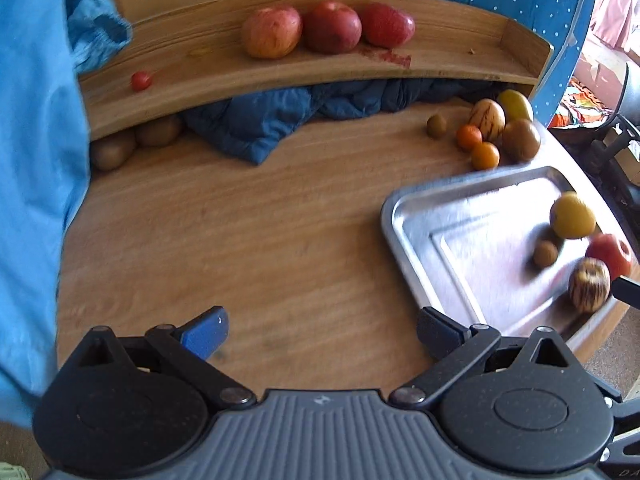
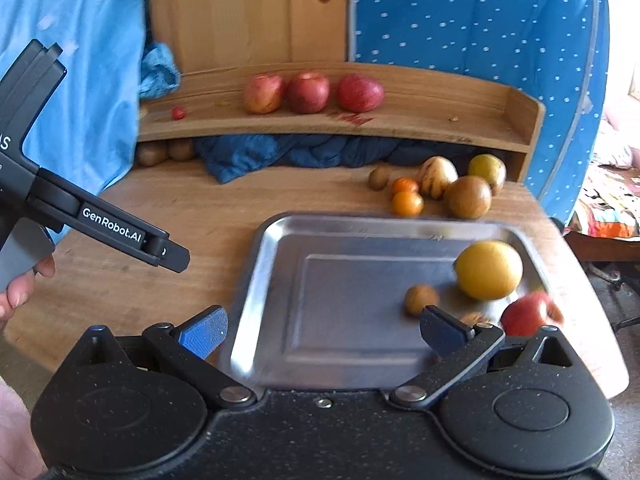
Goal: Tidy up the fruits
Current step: 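Grasp an orange tangerine with the right tool while the left tool reaches toward another kiwi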
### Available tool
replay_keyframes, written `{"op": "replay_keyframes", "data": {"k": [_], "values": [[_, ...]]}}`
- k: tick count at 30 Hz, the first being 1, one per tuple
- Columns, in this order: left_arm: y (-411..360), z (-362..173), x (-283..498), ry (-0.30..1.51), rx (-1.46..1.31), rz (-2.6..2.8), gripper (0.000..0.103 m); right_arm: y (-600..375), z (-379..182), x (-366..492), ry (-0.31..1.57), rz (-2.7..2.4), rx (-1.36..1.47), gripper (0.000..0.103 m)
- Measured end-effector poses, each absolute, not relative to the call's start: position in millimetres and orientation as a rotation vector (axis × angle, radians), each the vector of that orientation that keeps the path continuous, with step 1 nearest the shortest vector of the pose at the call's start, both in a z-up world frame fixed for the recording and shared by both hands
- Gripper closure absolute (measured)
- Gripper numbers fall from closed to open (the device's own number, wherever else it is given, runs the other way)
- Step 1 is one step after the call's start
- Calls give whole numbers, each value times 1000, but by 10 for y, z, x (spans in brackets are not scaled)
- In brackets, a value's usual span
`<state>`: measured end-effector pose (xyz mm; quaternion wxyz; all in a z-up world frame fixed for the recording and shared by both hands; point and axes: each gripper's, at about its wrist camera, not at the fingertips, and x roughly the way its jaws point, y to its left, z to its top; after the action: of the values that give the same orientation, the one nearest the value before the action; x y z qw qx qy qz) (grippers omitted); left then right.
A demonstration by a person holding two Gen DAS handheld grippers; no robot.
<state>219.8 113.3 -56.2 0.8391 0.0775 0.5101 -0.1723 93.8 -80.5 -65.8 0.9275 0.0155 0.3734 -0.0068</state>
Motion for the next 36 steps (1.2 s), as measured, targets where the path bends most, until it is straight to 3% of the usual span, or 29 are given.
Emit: {"op": "replay_keyframes", "data": {"k": [36], "values": [[-214,-1018,3789,1028,269,-765,1,-1212,-829,1990,824,-298,-32,1]]}}
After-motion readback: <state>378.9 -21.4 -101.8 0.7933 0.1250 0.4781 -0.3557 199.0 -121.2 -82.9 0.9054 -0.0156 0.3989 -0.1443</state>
